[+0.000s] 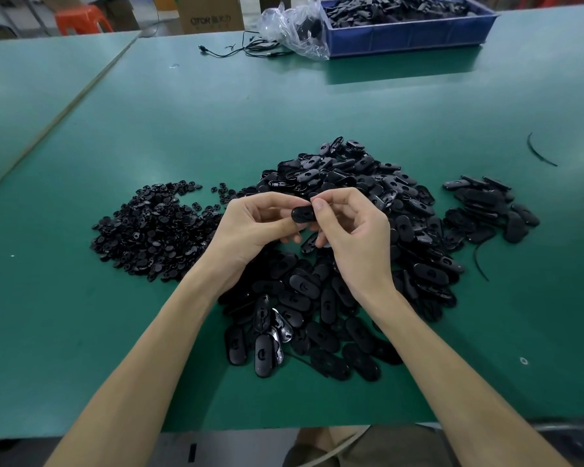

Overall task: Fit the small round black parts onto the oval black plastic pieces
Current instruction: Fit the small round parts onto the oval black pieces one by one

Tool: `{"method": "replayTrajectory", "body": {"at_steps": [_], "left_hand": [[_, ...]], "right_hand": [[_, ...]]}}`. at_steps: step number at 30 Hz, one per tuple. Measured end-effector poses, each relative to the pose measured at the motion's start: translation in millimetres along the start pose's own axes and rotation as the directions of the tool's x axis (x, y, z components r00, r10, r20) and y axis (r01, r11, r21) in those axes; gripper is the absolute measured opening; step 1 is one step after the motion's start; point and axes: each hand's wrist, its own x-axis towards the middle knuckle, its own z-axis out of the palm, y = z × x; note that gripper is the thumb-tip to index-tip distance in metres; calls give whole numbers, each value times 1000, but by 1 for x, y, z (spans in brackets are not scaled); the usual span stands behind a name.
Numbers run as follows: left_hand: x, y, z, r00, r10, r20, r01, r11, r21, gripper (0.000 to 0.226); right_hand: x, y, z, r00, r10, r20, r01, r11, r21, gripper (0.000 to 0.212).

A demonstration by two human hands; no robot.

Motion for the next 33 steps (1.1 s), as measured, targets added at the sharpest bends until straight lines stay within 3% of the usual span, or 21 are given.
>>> {"method": "replayTrajectory", "body": {"at_steps": [13, 33], "left_hand": [[0, 2, 0, 998, -55, 30, 59, 987, -151, 24], [2, -2, -4, 990, -106, 88, 123, 967, -224, 21]], "right_hand": [[2, -1, 0, 1000, -8, 3, 8, 999, 40, 6], [2, 4, 0, 1000, -8, 1, 8, 999, 43, 6]]}}
